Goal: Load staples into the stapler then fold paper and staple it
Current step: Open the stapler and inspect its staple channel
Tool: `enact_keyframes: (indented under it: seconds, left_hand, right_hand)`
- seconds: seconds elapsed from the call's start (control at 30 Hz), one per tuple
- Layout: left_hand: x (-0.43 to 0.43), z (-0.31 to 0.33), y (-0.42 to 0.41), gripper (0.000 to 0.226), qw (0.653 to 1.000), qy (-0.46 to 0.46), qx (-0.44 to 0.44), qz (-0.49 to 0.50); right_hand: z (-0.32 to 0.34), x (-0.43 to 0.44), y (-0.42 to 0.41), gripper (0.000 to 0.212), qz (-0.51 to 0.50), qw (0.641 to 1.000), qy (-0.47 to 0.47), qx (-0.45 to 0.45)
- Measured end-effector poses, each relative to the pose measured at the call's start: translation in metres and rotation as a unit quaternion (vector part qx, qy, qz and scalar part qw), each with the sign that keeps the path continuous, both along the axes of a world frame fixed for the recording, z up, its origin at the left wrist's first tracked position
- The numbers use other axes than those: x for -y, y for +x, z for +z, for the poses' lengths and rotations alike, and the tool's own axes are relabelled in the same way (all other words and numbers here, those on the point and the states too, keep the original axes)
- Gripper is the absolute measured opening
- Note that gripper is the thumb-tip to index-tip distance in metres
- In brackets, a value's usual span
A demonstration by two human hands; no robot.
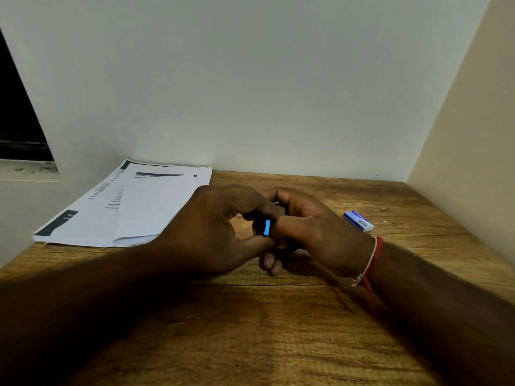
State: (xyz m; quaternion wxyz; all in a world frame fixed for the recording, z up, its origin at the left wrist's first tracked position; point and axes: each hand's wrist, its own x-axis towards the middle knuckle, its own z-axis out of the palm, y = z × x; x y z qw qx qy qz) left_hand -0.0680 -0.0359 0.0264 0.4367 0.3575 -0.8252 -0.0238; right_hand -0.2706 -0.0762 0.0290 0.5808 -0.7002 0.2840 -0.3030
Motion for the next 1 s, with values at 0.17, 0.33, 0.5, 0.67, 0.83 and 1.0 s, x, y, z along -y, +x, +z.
enact_keyframes:
  seconds: [0.17, 0.33, 0.5, 0.67, 0.83, 1.0]
  left_hand:
    - [0.003, -0.003, 0.002, 0.039, 1.000, -0.013, 0.000, -0.004]
    - [0.002, -0.002, 0.003, 0.038, 0.999, -0.040, 0.008, -0.016]
    - [0.006, -0.006, 0.004, 0.027, 0.999, -0.036, 0.007, -0.009]
    - [0.007, -0.007, 0.004, 0.024, 1.000, -0.021, -0.003, -0.019]
    - [0.013, -0.004, 0.012, 0.030, 0.997, 0.000, -0.072, 0.035]
    - [0.011, -0.003, 0.011, 0.037, 0.994, 0.029, -0.097, 0.031]
  right_hand:
    - [-0.004, 0.001, -0.001, 0.042, 0.004, 1.000, 0.007, 0.018]
    - [-0.007, 0.002, 0.000, 0.046, 0.020, 0.999, 0.005, 0.028]
    - [-0.010, 0.006, -0.003, 0.048, 0.038, 0.998, 0.005, 0.044]
    - [-0.009, 0.012, -0.005, 0.061, 0.072, 0.995, 0.034, 0.059]
    - [0.004, 0.036, -0.026, 0.063, -0.072, 0.986, 0.044, 0.144]
    - [-0.003, 0.028, -0.019, 0.027, -0.092, 0.991, -0.058, 0.084]
